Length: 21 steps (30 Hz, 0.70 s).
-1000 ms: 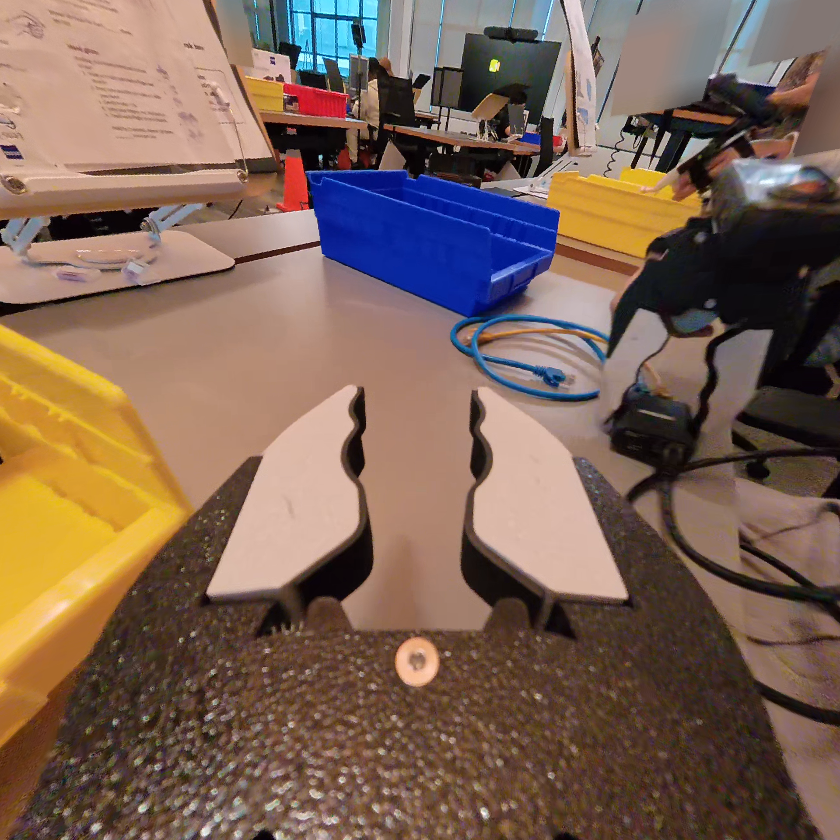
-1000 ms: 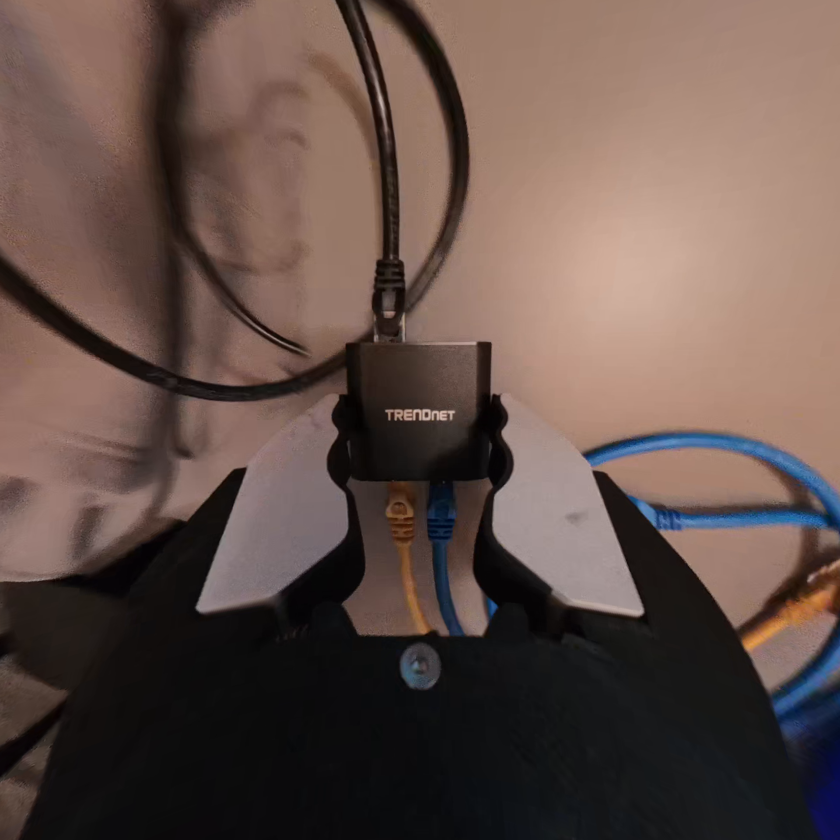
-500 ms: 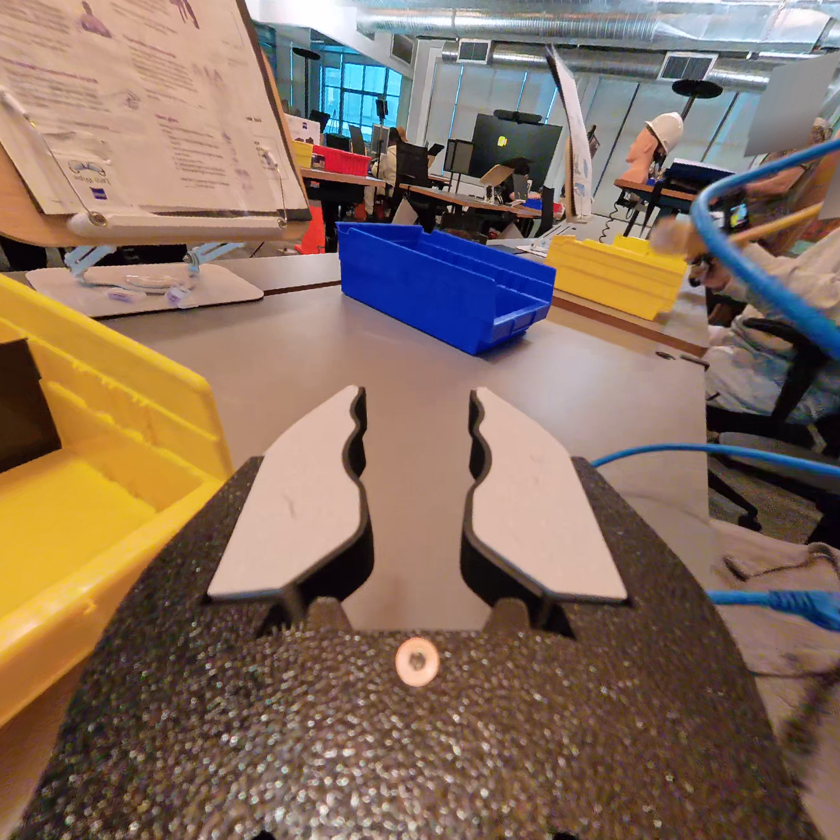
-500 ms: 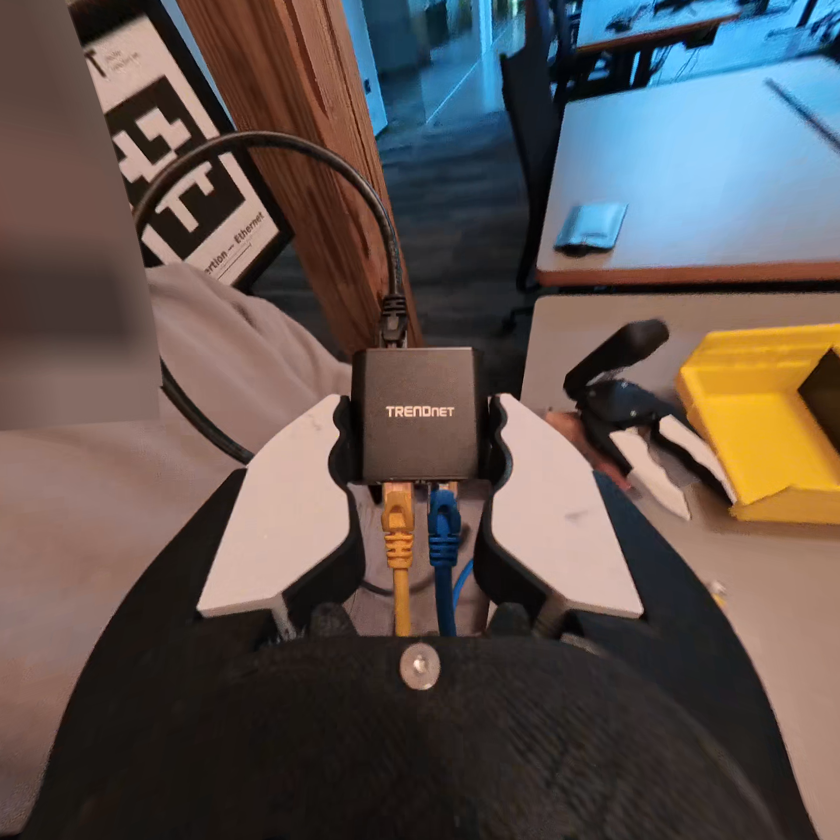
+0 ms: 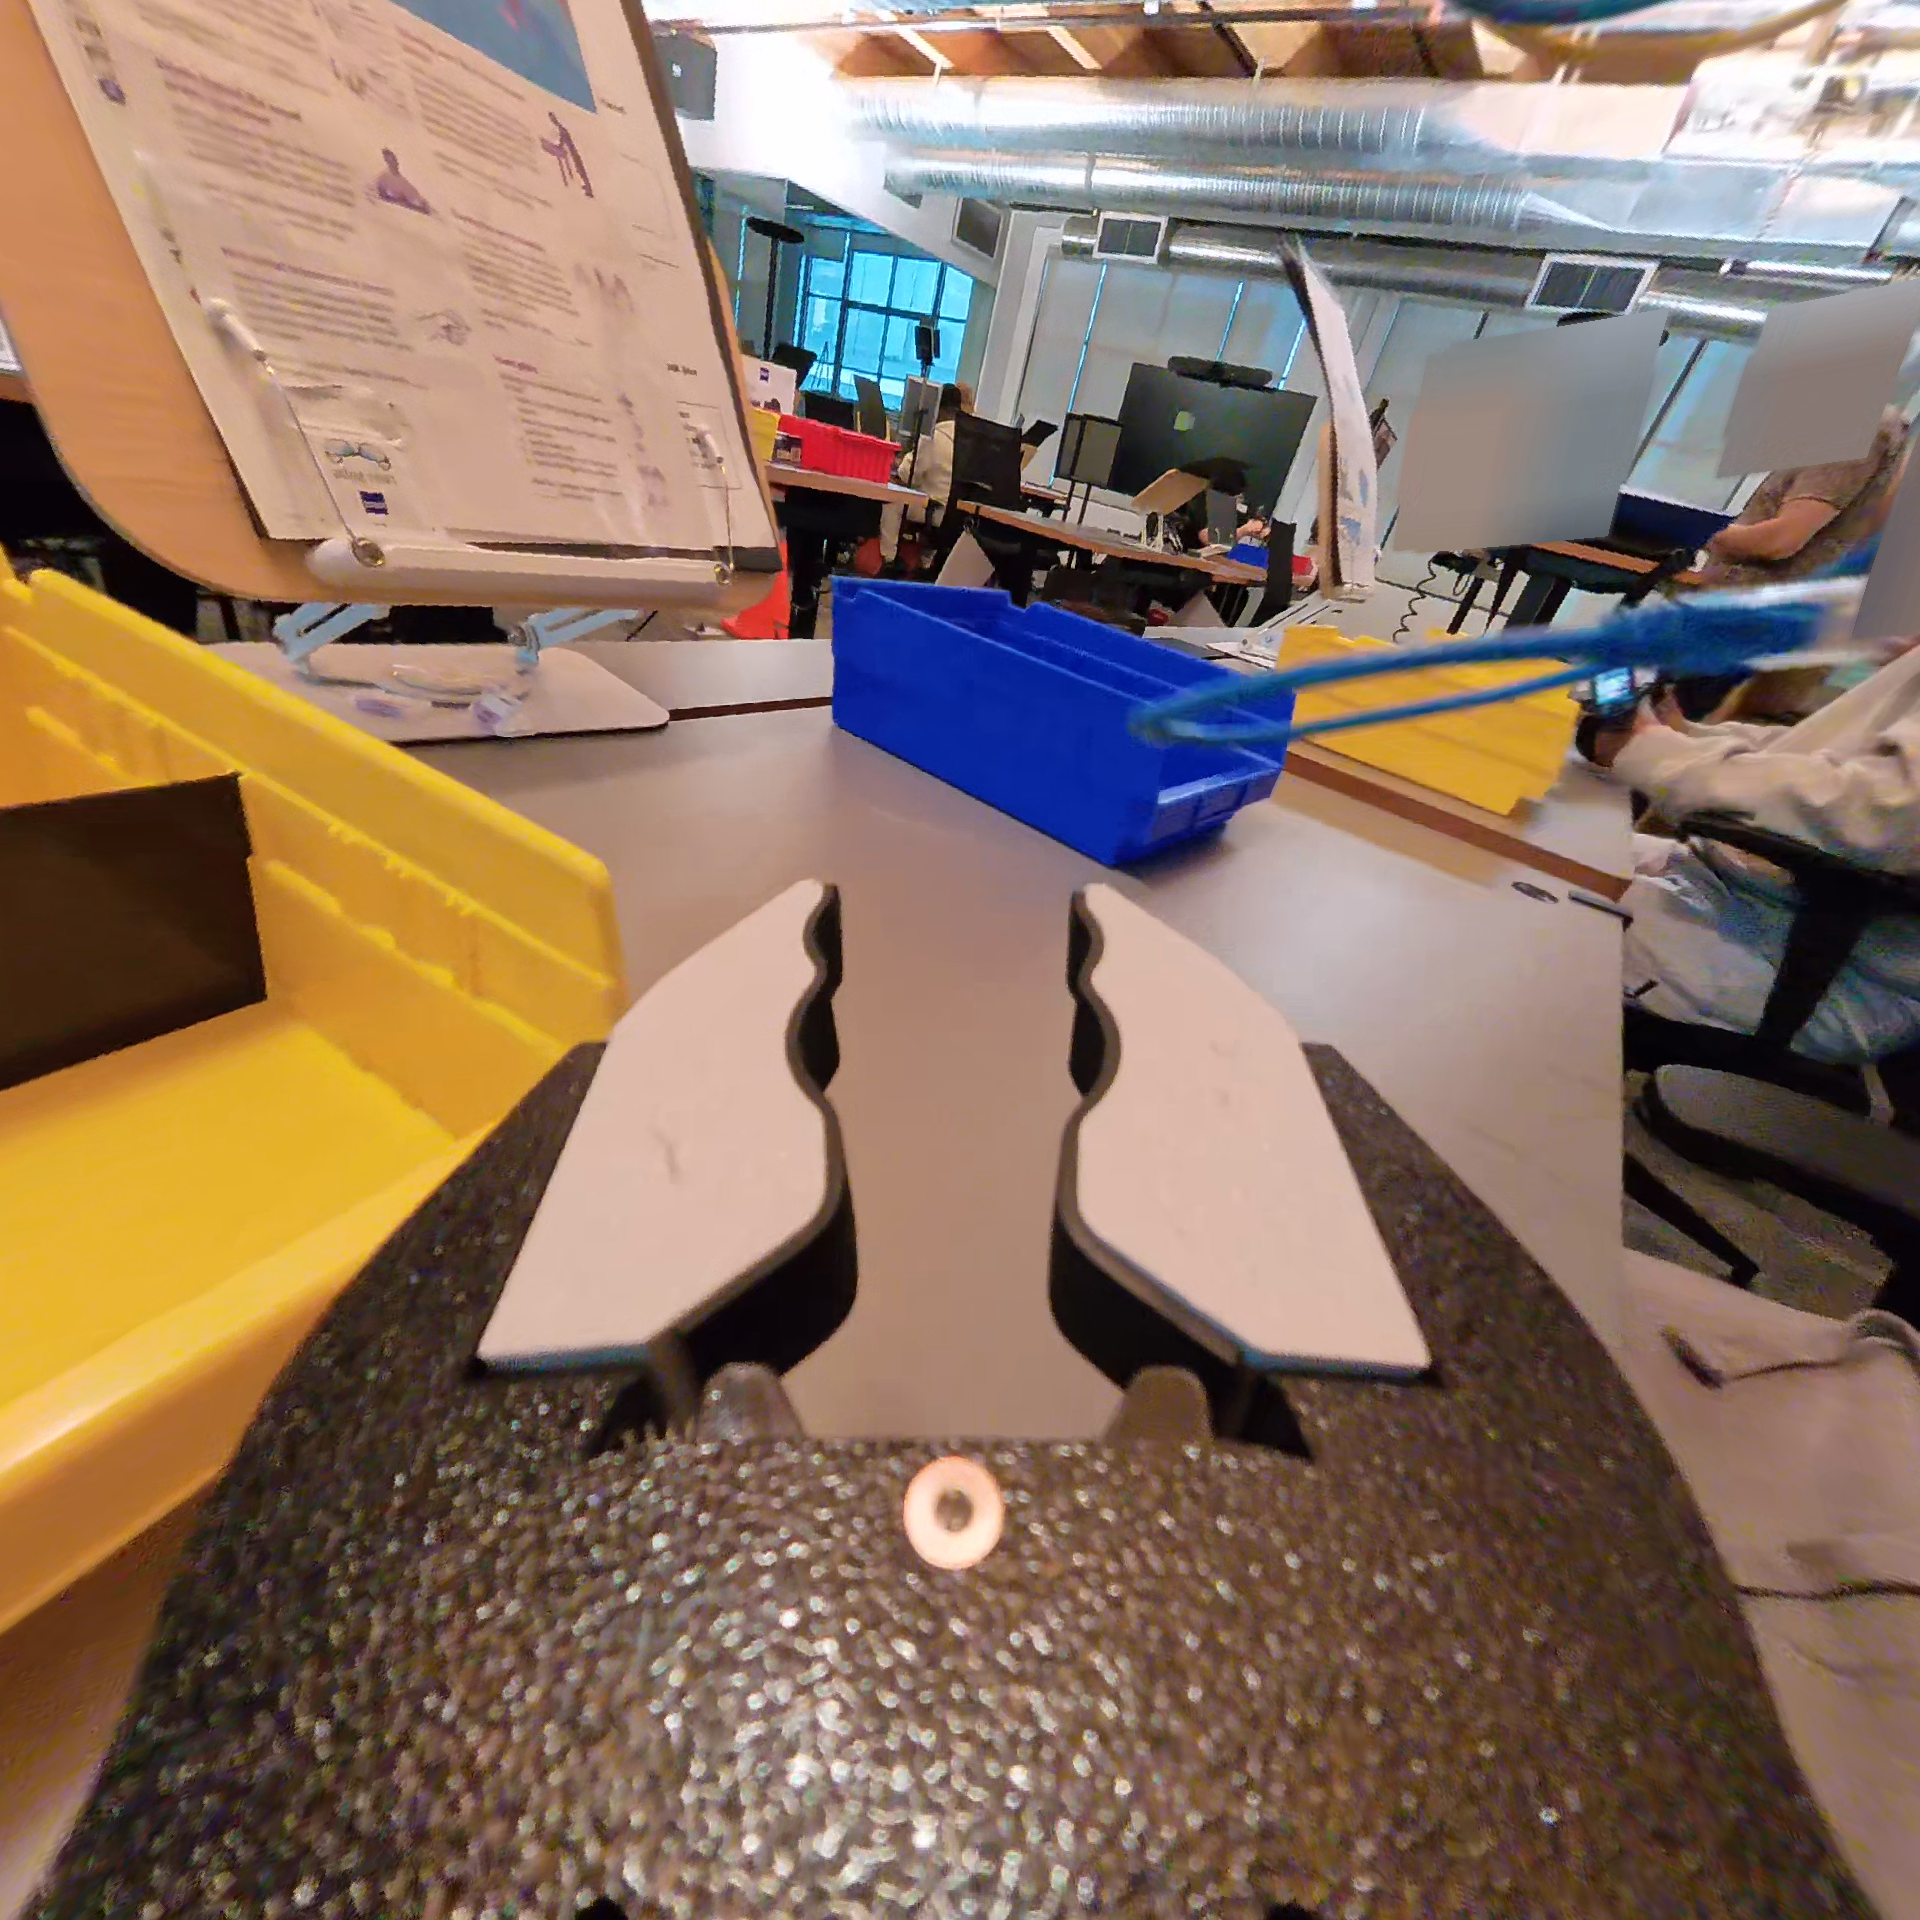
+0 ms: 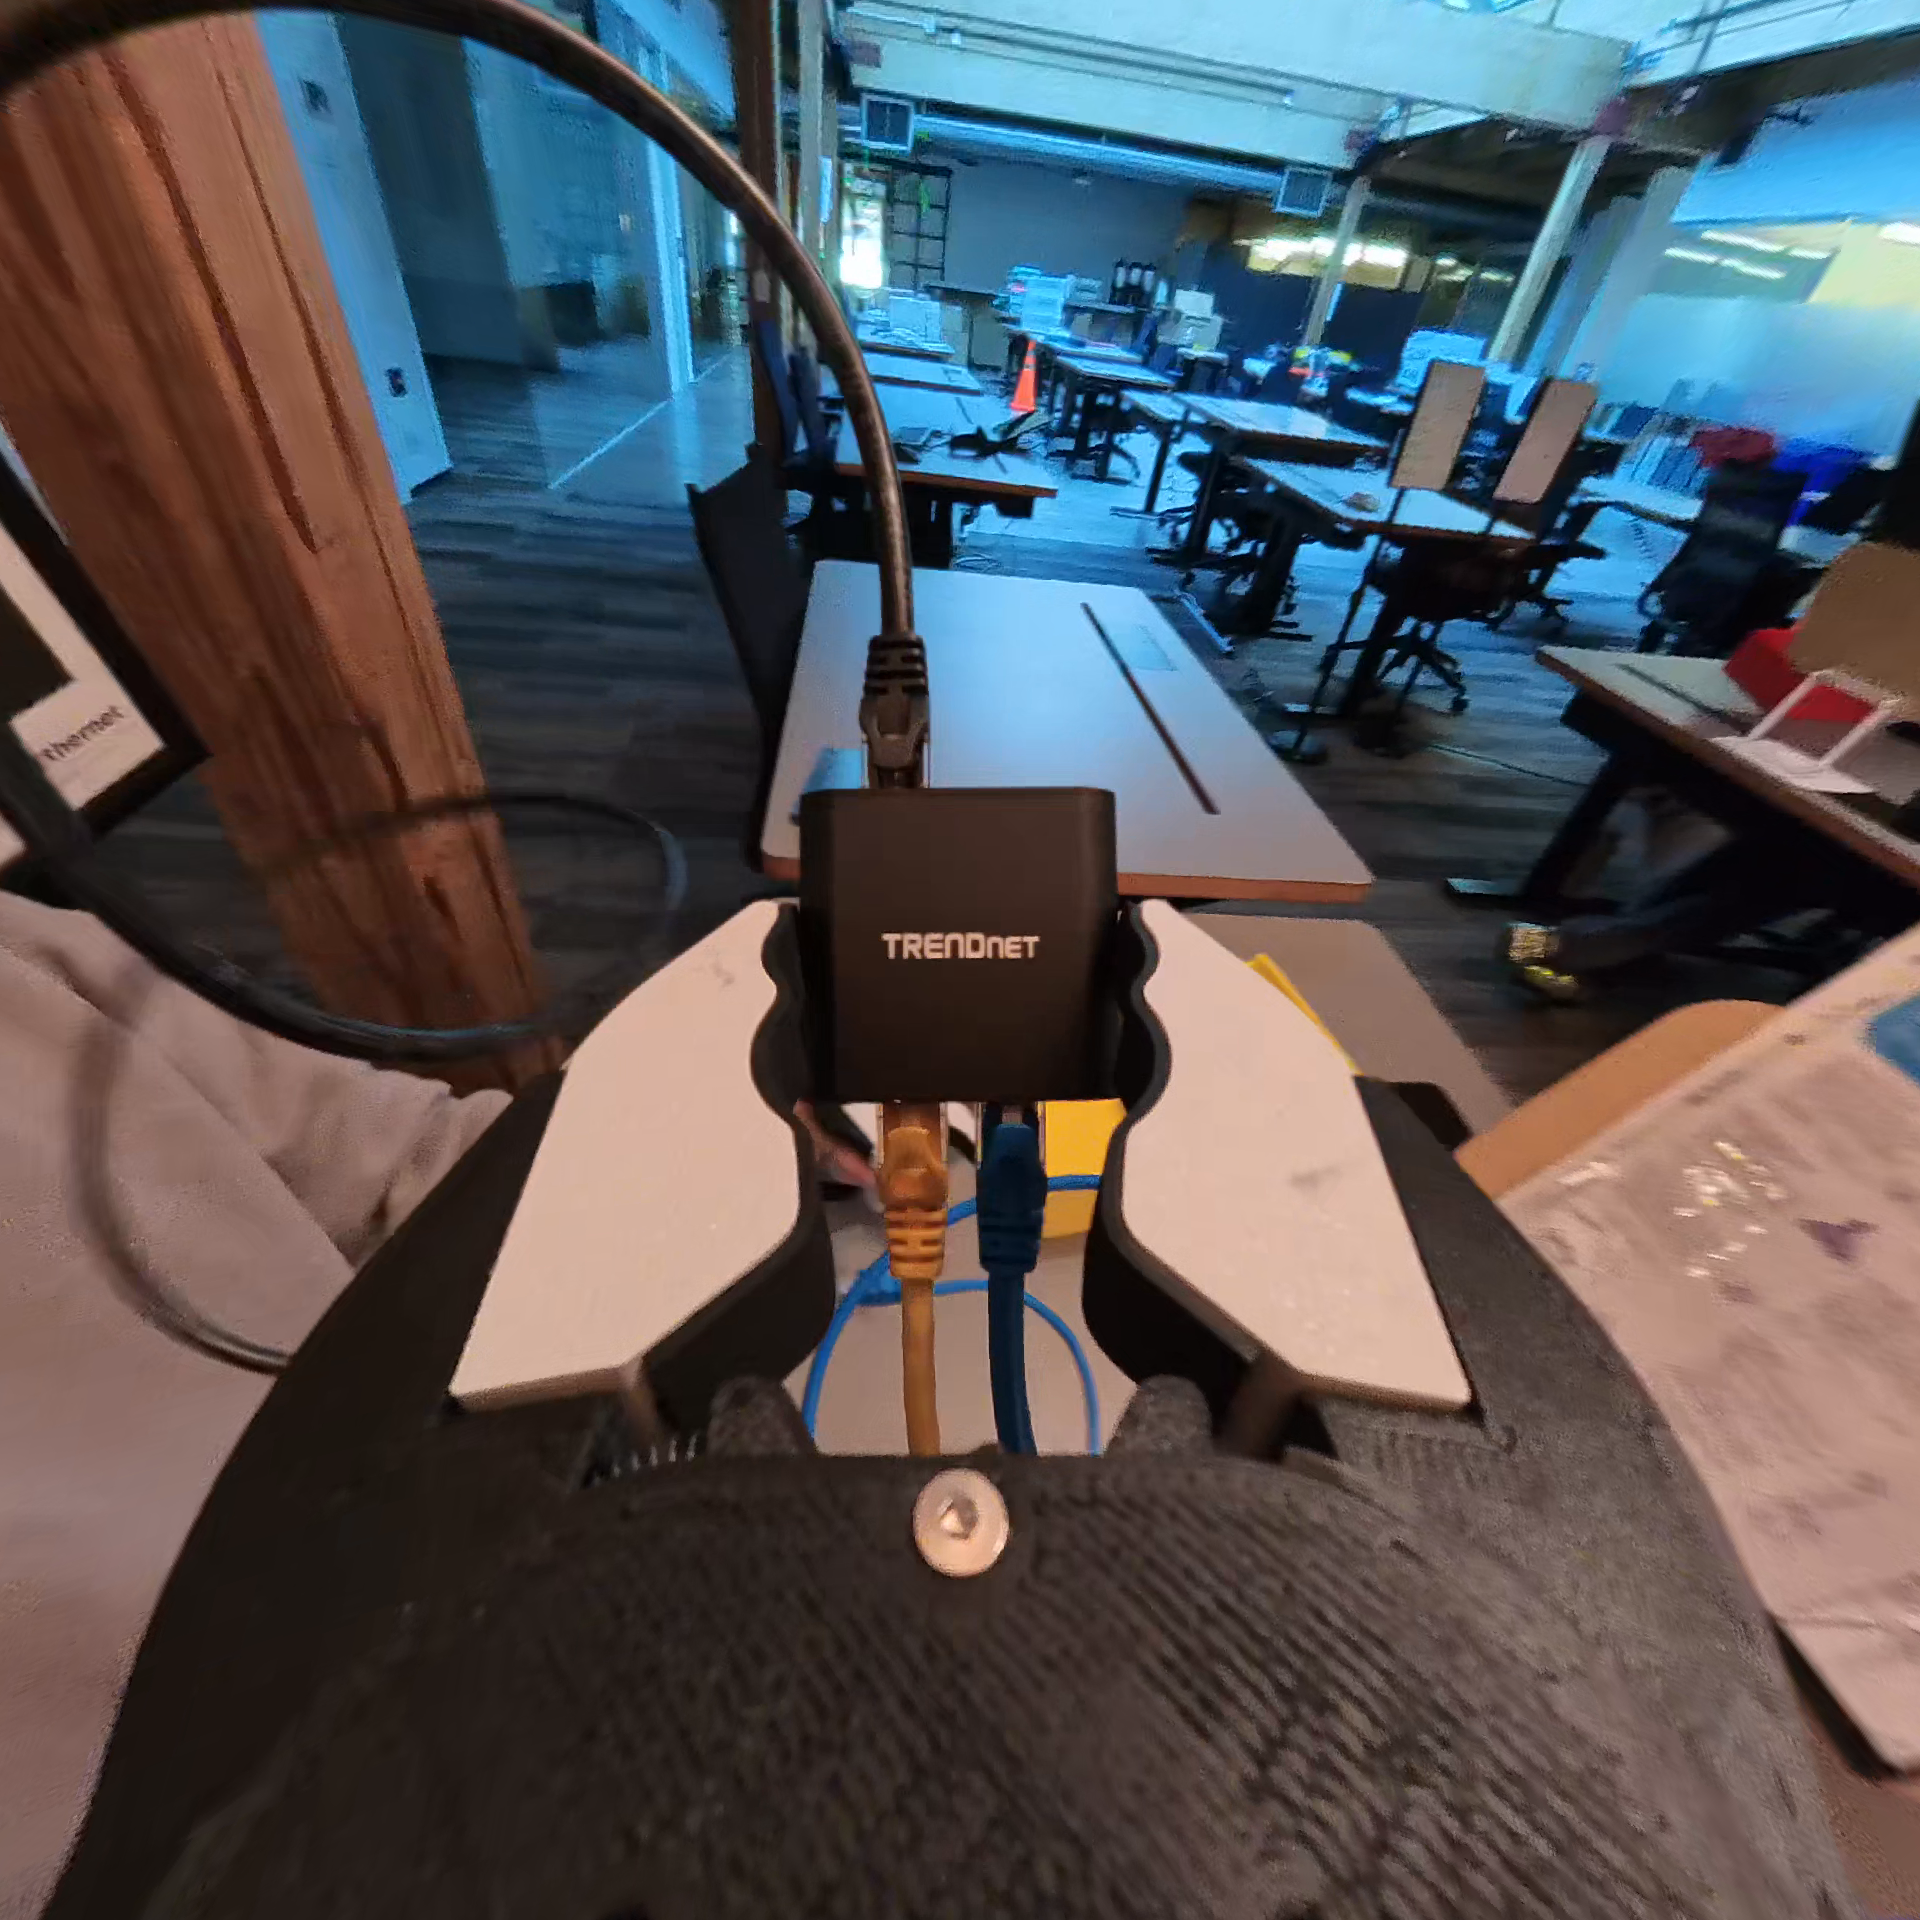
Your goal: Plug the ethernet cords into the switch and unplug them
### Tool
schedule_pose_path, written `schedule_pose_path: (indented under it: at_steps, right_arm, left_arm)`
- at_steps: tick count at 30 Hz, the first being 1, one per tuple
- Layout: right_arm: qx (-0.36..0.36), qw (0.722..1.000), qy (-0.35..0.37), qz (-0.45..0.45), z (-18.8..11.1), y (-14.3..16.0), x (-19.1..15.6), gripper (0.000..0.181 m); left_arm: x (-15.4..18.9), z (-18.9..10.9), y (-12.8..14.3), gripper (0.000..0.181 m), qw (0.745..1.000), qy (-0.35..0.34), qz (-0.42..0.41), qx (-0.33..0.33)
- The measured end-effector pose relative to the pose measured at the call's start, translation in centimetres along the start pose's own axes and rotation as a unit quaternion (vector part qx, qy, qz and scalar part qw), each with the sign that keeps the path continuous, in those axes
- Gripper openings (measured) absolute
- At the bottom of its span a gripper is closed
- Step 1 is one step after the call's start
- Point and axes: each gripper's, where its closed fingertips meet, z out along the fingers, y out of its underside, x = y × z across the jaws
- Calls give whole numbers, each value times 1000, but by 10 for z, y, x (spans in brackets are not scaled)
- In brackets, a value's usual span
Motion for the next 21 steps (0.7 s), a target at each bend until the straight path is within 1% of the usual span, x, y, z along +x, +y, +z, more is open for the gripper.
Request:
schedule_pose_path:
  at_steps: [3, 5, 7, 10, 11, 13, 14, 15, 16, 18, 19, 21]
  right_arm:
    - [2, 999, 40, -12, -34, -7, 48, 59]
    - [-27, 996, 84, -27, -58, 4, 85, 59]
    - [-85, 985, 138, -51, -84, 22, 122, 59]
    - [-185, 956, 218, -65, -125, 57, 177, 59]
    - [-217, 945, 238, -61, -138, 71, 193, 59]
    - [-283, 914, 288, -41, -165, 102, 224, 59]
    - [-306, 901, 307, -28, -175, 116, 236, 59]
    - [-317, 894, 316, -12, -182, 128, 244, 59]
    - [-315, 894, 318, 7, -184, 137, 249, 59]
    - [-292, 907, 303, 31, -182, 147, 253, 59]
    - [-273, 916, 291, 42, -178, 149, 253, 59]
    - [-208, 941, 257, 75, -166, 145, 250, 58]
  left_arm:
    - [-6, 2, 9, 41, 1000, -4, -8, -8]
    - [-7, 3, 12, 41, 1000, -3, -13, -11]
    - [-6, 5, 14, 41, 1000, -1, -12, -12]
    - [-4, 8, 18, 40, 1000, 1, -4, -22]
    - [-2, 10, 18, 40, 1000, 3, -2, -25]
    - [1, 14, 20, 40, 1000, 9, 0, -29]
    - [2, 16, 21, 40, 999, 13, 0, -32]
    - [4, 18, 22, 40, 999, 17, 0, -34]
    - [6, 20, 23, 40, 999, 20, 0, -36]
    - [8, 23, 27, 40, 999, 22, 4, -44]
    - [10, 24, 29, 40, 998, 23, 7, -50]
    - [12, 27, 33, 40, 998, 27, 14, -61]
